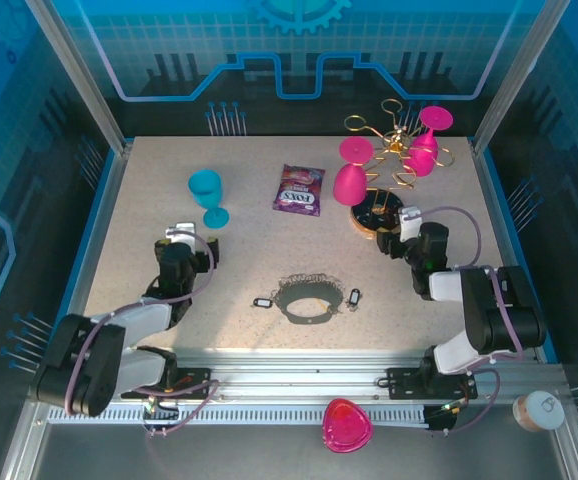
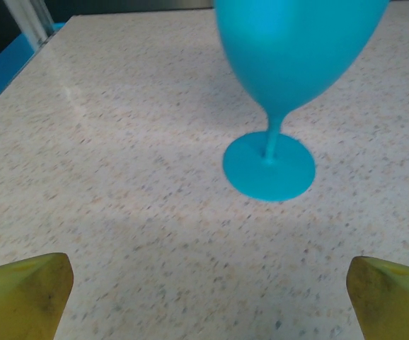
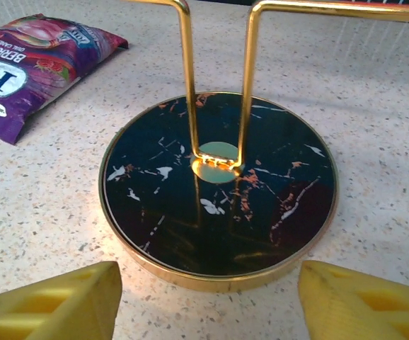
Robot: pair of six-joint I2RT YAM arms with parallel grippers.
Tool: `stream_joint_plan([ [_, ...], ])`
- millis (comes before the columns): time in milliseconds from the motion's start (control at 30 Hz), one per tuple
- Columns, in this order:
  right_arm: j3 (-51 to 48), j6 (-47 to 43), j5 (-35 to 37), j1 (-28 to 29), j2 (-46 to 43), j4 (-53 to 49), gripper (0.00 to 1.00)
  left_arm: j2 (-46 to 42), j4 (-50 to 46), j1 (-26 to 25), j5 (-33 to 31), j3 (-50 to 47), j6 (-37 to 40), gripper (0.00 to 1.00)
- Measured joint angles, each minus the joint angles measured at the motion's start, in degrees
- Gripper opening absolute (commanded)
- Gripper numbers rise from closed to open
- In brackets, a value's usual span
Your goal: Put the keys on the keyring
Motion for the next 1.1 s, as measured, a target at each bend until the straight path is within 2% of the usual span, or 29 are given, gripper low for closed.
stream_joint_plan([
  [200, -0.3, 0.6, -0.9, -0.4, 0.2, 3.5, 0.7, 11.2, 12.2, 0.5, 3.8, 1.6, 3.4, 0.99],
  [367, -0.3, 0.8, -1.2, -0.5, 0.2, 4.3, 0.72, 17.8, 21.5, 4.0, 5.8, 1.4, 3.2, 0.99],
  [867, -0.3, 1.2, -1.3, -0.5, 0.2, 4.6, 0.78, 18.2, 19.4, 4.9, 3.8, 4.9, 0.2, 0.99],
  [1100, -0.3, 1.3, -1.3, -0.5, 0.2, 4.5, 0.83, 18.2, 16.2, 7.9, 6.3, 6.4, -1.3, 0.99],
])
